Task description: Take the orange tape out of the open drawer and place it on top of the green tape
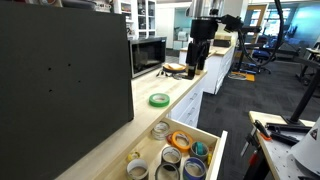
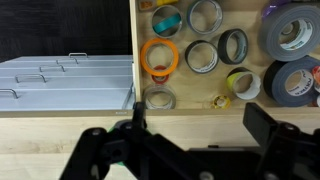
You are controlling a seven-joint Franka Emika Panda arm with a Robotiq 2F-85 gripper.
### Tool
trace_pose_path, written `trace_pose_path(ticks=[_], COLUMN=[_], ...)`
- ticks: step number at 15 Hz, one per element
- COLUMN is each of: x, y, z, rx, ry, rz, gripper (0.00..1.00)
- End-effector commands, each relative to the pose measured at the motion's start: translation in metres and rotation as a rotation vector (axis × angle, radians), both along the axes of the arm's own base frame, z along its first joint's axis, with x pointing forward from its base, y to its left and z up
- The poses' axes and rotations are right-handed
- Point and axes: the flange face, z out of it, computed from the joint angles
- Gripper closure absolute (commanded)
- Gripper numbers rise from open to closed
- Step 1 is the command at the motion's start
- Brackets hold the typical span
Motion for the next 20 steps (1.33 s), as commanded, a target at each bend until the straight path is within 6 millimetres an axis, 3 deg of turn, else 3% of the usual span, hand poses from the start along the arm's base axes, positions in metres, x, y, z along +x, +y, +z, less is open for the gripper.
trace_pose_path(ticks=[1, 3, 8, 14, 17, 20], x=[0.012, 0.015, 0.034, 0.038, 0.037, 0.039], y=[0.007, 0.009, 0.014, 0.016, 0.016, 0.016], z=[-0.030, -0.035, -0.083, -0.123, -0.136, -0.136], rx=[-0.003, -0.005, -0.014, -0.006, -0.009, 0.002], ry=[-0.007, -0.011, 0.014, 0.020, 0.022, 0.045], rz=[0.026, 0.031, 0.036, 0.059, 0.054, 0.054], gripper=[0.00, 0.00, 0.00, 0.00, 0.00, 0.00])
